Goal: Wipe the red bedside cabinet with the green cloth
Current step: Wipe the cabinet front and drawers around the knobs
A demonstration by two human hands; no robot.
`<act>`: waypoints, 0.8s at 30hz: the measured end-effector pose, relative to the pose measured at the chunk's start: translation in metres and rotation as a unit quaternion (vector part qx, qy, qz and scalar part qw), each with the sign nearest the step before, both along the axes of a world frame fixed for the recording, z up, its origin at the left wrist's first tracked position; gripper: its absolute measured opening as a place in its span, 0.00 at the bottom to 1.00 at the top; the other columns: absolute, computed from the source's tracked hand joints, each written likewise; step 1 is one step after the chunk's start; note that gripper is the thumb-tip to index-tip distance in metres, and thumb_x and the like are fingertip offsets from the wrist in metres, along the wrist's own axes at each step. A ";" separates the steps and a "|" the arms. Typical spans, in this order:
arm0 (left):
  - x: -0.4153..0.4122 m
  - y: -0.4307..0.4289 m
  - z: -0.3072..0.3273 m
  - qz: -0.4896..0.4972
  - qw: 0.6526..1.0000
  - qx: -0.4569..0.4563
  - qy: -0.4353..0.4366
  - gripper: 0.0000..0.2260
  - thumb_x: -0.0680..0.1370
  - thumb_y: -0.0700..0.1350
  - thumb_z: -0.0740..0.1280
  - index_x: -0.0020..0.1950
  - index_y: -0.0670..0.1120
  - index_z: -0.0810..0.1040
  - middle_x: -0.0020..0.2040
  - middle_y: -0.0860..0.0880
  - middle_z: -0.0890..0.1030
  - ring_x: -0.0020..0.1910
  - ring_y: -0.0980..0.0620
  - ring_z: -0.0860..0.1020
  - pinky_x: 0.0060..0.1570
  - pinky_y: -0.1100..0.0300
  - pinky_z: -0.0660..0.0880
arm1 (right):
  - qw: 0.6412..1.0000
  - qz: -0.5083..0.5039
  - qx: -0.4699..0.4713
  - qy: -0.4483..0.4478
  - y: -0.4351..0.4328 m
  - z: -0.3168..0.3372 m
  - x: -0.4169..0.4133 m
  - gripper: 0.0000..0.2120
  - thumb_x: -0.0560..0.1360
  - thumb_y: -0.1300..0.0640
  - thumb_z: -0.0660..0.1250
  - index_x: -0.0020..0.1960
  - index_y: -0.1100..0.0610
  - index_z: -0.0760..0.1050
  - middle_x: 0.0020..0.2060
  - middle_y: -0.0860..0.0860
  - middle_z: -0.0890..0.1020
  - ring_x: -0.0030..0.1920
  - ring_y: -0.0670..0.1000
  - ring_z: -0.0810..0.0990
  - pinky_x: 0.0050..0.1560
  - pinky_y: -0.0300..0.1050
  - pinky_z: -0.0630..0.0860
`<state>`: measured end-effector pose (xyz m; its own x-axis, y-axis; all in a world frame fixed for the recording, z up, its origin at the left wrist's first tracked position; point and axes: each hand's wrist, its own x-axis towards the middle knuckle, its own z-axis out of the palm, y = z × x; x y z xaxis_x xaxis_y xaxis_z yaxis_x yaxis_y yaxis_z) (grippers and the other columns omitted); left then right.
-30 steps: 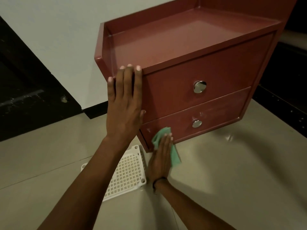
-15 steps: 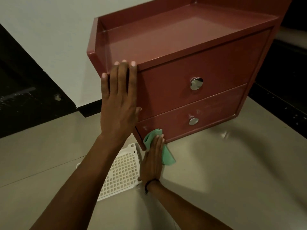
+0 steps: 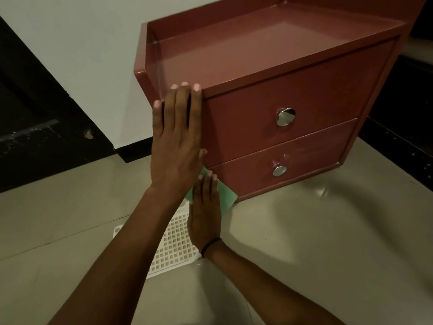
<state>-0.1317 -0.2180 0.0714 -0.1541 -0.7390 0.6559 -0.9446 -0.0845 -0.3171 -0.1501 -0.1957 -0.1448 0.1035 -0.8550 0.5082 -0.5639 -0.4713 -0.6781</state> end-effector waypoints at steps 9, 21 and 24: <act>-0.002 0.000 0.002 0.003 1.000 0.004 0.009 0.58 0.64 0.47 0.83 0.82 0.42 0.48 0.80 0.40 0.55 0.81 0.41 0.51 0.79 0.46 0.44 | 0.981 0.038 -0.046 0.183 -0.017 -0.062 -0.072 0.31 0.76 0.63 0.50 0.79 0.59 0.54 0.78 0.55 0.56 0.77 0.58 0.61 0.73 0.56 0.57; -0.003 0.001 0.002 0.006 1.000 0.004 0.010 0.58 0.63 0.46 0.83 0.82 0.41 0.49 0.80 0.40 0.57 0.80 0.41 0.52 0.79 0.46 0.45 | 0.950 -0.089 0.277 -0.115 -0.008 -0.022 -0.045 0.31 0.80 0.54 0.46 0.79 0.66 0.44 0.79 0.64 0.50 0.79 0.61 0.51 0.79 0.49 0.49; -0.002 0.001 0.003 0.009 1.000 0.009 0.011 0.59 0.63 0.47 0.83 0.82 0.42 0.48 0.80 0.40 0.56 0.80 0.42 0.51 0.80 0.45 0.45 | 0.948 0.003 0.244 -0.205 0.046 -0.028 -0.005 0.31 0.80 0.59 0.50 0.78 0.66 0.40 0.79 0.63 0.45 0.79 0.61 0.52 0.79 0.50 0.50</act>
